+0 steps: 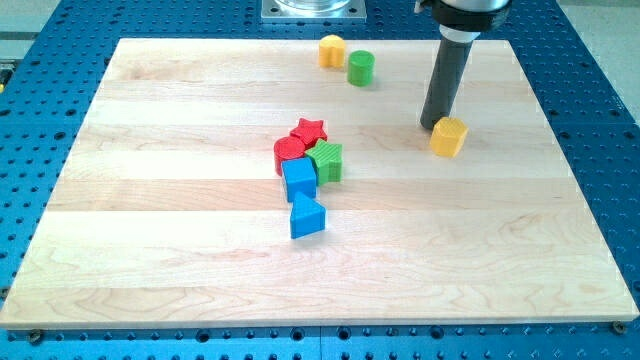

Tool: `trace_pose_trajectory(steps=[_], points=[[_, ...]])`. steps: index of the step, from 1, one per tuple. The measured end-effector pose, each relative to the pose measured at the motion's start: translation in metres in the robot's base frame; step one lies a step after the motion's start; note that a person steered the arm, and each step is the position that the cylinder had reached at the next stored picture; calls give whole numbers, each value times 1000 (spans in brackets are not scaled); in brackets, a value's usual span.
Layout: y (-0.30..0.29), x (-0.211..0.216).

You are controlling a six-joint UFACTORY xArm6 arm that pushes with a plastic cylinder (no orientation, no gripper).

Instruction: Move the hexagon into the green star

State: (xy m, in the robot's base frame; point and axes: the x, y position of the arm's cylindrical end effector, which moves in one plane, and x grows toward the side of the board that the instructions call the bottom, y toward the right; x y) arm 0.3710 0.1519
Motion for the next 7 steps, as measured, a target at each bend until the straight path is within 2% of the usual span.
trace_pose_trajectory(steps=[3,5,6,7], points=[[109,39],[28,49],[66,62],[5,67]])
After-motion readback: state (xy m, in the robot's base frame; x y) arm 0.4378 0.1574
